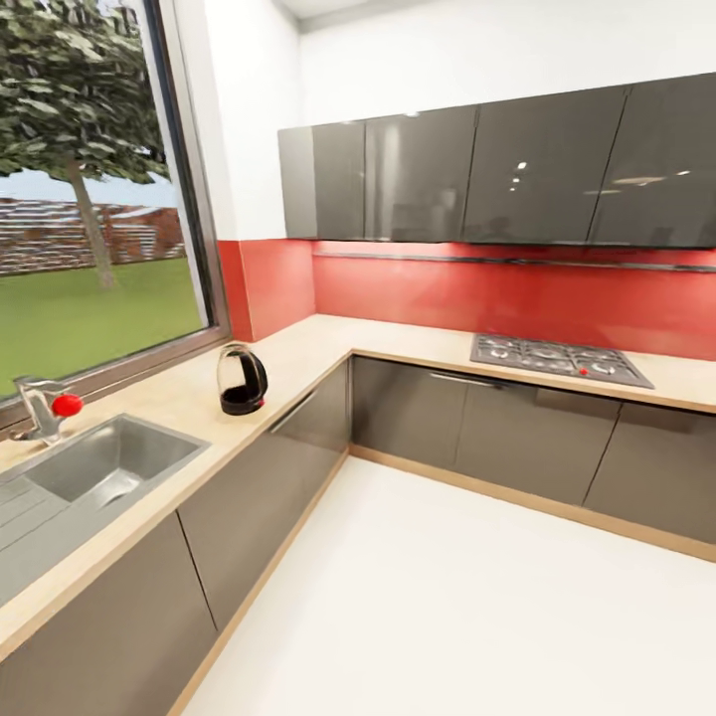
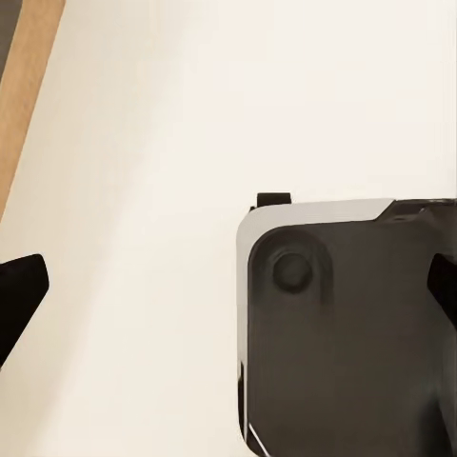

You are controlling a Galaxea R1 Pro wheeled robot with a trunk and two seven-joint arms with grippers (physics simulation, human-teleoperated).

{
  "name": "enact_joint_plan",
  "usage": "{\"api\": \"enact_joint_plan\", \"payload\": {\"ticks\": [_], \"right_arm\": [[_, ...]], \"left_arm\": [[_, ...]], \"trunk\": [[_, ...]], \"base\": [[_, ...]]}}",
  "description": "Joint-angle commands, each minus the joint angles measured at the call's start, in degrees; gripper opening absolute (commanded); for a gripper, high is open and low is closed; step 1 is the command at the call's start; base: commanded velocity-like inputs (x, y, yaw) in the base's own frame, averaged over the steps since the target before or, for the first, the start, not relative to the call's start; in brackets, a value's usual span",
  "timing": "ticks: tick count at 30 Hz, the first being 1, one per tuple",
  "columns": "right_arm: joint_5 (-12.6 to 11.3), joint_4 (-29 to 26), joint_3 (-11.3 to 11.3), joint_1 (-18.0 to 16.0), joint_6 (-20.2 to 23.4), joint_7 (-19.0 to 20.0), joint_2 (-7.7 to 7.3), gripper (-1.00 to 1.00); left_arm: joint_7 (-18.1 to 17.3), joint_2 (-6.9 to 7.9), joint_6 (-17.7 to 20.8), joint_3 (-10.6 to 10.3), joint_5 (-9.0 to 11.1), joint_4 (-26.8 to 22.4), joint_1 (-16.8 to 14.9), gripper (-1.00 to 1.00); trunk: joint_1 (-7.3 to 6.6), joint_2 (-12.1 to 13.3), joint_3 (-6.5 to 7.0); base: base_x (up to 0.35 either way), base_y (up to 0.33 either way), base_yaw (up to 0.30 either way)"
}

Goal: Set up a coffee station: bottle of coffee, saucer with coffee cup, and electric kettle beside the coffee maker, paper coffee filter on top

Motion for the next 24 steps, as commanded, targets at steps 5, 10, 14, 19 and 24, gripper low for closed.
{"api": "enact_joint_plan", "payload": {"ticks": [5, 10, 14, 19, 24], "right_arm": [[-0.5, 0.0, 0.2, 0.0, 0.0, 0.1, -0.01, 1.0], [-0.5, 0.0, 0.2, 0.0, 0.0, 0.1, -0.01, 1.0], [-0.5, 0.0, 0.2, 0.0, 0.0, 0.1, -0.01, 1.0], [-0.5, 0.0, 0.2, 0.0, 0.0, 0.1, -0.01, 1.0], [-0.5, -0.1, 0.2, 0.0, 0.0, 0.0, -0.05, 1.0]], "left_arm": [[0.3, 0.02, -0.3, 0.4, -0.6, 0.2, -0.1, 1.0], [0.3, 0.02, -0.3, 0.4, -0.6, 0.2, -0.1, 1.0], [0.3, 0.02, -0.3, 0.4, -0.6, 0.2, -0.1, 1.0], [0.3, 0.02, -0.4, 0.4, -0.6, 0.1, -0.1, 1.0], [0.3, 0.26, -0.4, 0.4, -0.7, -3.3, -0.2, 1.0]], "trunk": [[0.05, -0.1, -0.06], [0.05, -0.1, -0.06], [0.05, -0.1, -0.06], [0.05, -0.1, -0.06], [0.05, -0.1, -0.06]], "base": [[0.31, -0.139, -0.004], [0.311, -0.136, -0.159], [0.317, -0.124, -0.257], [0.325, -0.1, -0.247], [0.329, -0.087, -0.063]]}}
